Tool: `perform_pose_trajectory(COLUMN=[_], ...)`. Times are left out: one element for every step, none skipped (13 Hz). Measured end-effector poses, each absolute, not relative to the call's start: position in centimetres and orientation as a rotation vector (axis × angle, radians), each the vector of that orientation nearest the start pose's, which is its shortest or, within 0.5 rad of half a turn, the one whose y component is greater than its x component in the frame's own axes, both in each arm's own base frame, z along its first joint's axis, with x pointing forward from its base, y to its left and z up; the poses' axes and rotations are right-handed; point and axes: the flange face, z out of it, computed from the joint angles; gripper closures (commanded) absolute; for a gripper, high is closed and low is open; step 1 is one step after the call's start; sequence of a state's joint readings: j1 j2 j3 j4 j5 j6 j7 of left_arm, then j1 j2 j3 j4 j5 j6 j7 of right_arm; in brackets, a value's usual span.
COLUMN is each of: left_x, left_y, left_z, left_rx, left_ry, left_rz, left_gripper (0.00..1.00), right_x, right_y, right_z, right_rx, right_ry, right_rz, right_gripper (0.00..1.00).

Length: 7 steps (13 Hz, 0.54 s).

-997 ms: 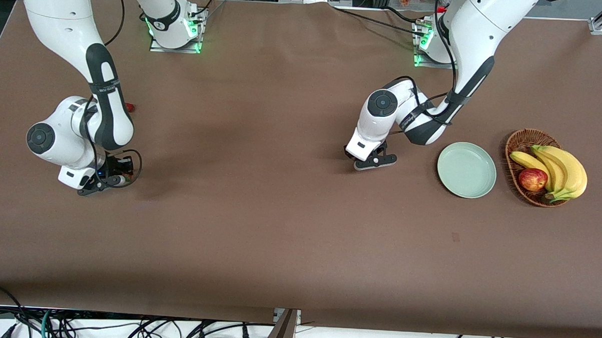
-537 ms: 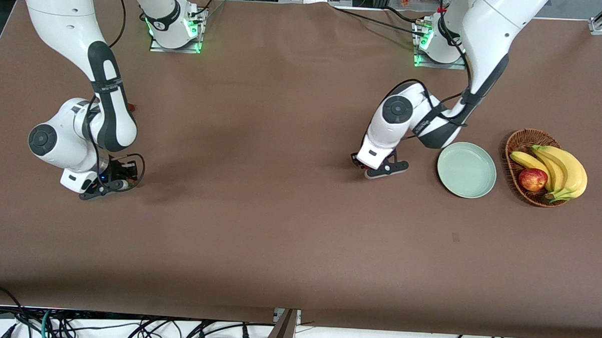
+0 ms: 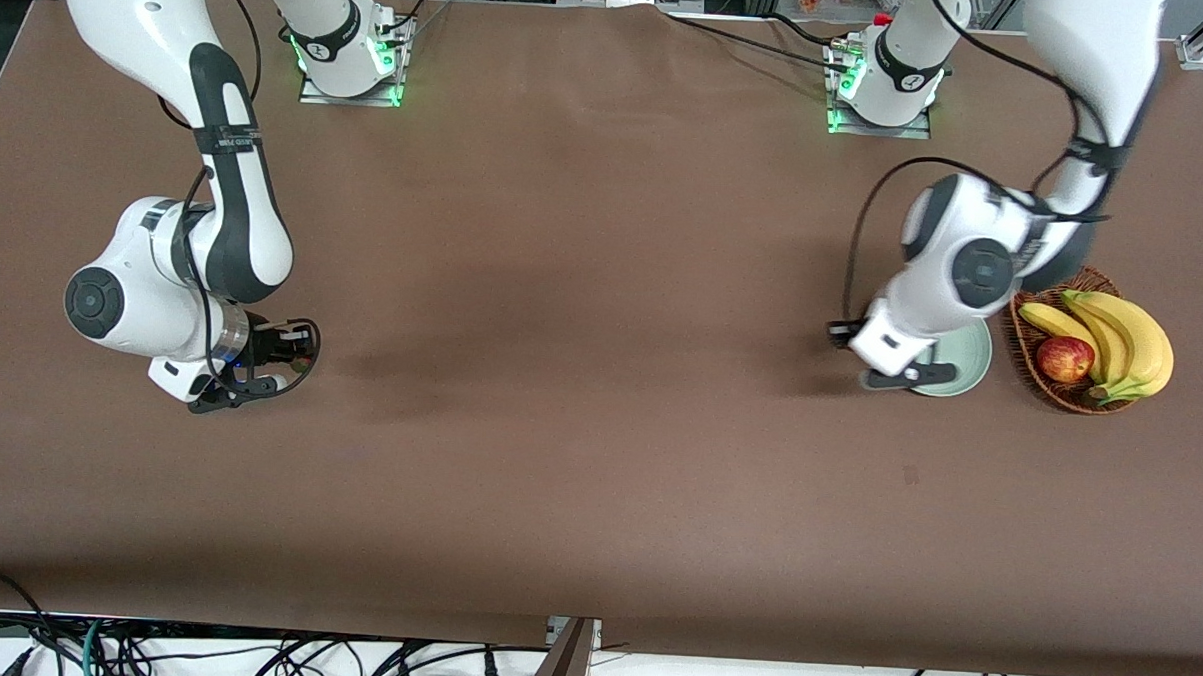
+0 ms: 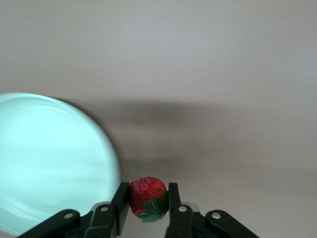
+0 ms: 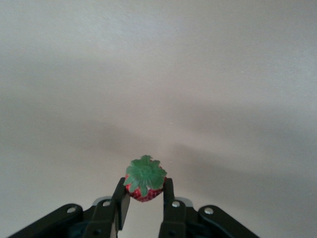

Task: Collect all strawberries into plate
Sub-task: 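Place the strawberry on the green plate with the left gripper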

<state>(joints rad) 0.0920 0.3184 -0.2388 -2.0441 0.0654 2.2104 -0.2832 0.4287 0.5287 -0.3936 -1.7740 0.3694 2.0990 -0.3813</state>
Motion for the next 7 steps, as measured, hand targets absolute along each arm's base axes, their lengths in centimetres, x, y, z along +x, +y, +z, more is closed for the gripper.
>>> perform_pose_trajectory(left_x=[57.3, 57.2, 57.0, 56.6, 56.2, 55.8, 55.6], left_y=[-4.8, -2.2, 0.1, 2.3, 4.3, 5.9, 6.7], left_z=[28.0, 27.8, 27.3, 26.6, 25.9, 25.3, 24.6], left_rx=[-3.116, -3.11, -3.105, -3.101, -3.097, -3.095, -3.095], left_ry=[-0.126, -0.097, -0.065, -0.035, -0.009, 0.003, 0.008], left_rz=[0.242, 0.26, 0.281, 0.306, 0.331, 0.349, 0.35], left_gripper=[0.98, 0.98, 0.98, 0.97, 0.96, 0.96, 0.96], right_x=[63.9, 63.9, 63.7, 63.6, 63.4, 63.2, 63.1], right_y=[6.9, 8.2, 9.8, 11.5, 13.3, 15.1, 16.8], right_z=[27.2, 27.5, 27.7, 27.9, 28.3, 28.7, 29.1], right_rx=[-2.989, -2.995, -3.0, -3.006, -3.011, -3.017, -3.022], right_ry=[-0.327, -0.295, -0.259, -0.224, -0.191, -0.157, -0.127], right_rz=[0.199, 0.204, 0.216, 0.225, 0.231, 0.231, 0.227], right_gripper=[0.8, 0.8, 0.8, 0.8, 0.8, 0.8, 0.8])
